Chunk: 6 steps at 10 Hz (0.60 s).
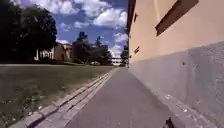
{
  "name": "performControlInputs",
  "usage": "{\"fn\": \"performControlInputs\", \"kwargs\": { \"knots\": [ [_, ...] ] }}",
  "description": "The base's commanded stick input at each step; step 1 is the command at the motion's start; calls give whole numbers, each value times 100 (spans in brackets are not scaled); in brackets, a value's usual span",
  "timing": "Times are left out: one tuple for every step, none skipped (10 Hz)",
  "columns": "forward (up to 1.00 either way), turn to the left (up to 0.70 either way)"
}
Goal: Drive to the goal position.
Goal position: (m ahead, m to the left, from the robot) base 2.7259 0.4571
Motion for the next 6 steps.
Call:
{"fn": "performControlInputs", "kwargs": {
  "knots": [
    [85,0],
    [85,0],
    [85,0],
    [85,0],
    [85,0],
    [85,0]
  ]
}}
